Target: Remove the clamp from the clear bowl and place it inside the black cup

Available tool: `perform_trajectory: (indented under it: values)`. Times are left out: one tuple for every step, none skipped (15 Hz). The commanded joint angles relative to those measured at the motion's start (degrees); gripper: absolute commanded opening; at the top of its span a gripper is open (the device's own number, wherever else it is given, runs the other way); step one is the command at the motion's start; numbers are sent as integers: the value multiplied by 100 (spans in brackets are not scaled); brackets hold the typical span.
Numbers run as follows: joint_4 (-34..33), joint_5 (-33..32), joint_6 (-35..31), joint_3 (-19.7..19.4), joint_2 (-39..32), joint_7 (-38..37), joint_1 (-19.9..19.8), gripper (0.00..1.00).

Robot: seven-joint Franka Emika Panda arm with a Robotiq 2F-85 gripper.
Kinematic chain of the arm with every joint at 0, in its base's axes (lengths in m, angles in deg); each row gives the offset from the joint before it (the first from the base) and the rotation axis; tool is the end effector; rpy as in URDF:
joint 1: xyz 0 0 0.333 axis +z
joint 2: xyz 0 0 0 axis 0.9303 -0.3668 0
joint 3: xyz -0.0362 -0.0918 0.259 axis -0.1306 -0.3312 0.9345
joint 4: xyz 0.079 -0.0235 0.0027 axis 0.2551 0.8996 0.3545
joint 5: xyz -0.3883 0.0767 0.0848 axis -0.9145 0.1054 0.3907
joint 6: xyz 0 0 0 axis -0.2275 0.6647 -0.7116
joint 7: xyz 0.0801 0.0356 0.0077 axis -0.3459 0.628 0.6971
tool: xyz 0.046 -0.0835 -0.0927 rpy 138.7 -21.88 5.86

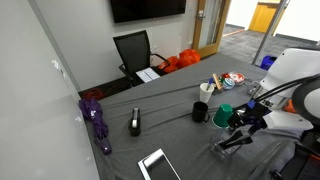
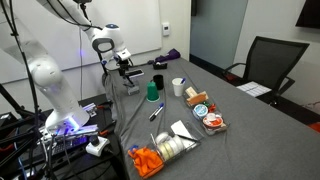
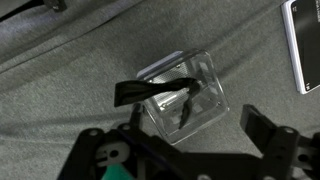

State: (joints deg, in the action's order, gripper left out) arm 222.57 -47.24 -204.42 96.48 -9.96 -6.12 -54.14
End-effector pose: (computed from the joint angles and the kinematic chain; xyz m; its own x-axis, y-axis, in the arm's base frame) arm 0.3732 0.1638 0.2027 0.8882 -0.4588 -0.0256 -0.4536 -0.8662 -0.2096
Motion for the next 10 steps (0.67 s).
perform_trajectory:
  values:
    - [-3,-221,-129,112,-128,-168,-148,100]
    - [-2,-325,-113,125,-127,-238,-179,100]
    - [-2,-453,-88,137,-125,-328,-210,100]
    - [-2,-596,-46,142,-111,-421,-243,100]
    - [-2,-724,-35,148,-105,-515,-269,100]
    - [-2,-844,-17,150,-95,-603,-295,96]
    - [-2,-939,-13,146,-95,-665,-309,72]
    - [-2,-1043,6,150,-87,-745,-332,71]
    - [-2,-1117,27,149,-81,-792,-344,71]
    - [-2,-1125,52,134,-74,-805,-327,64]
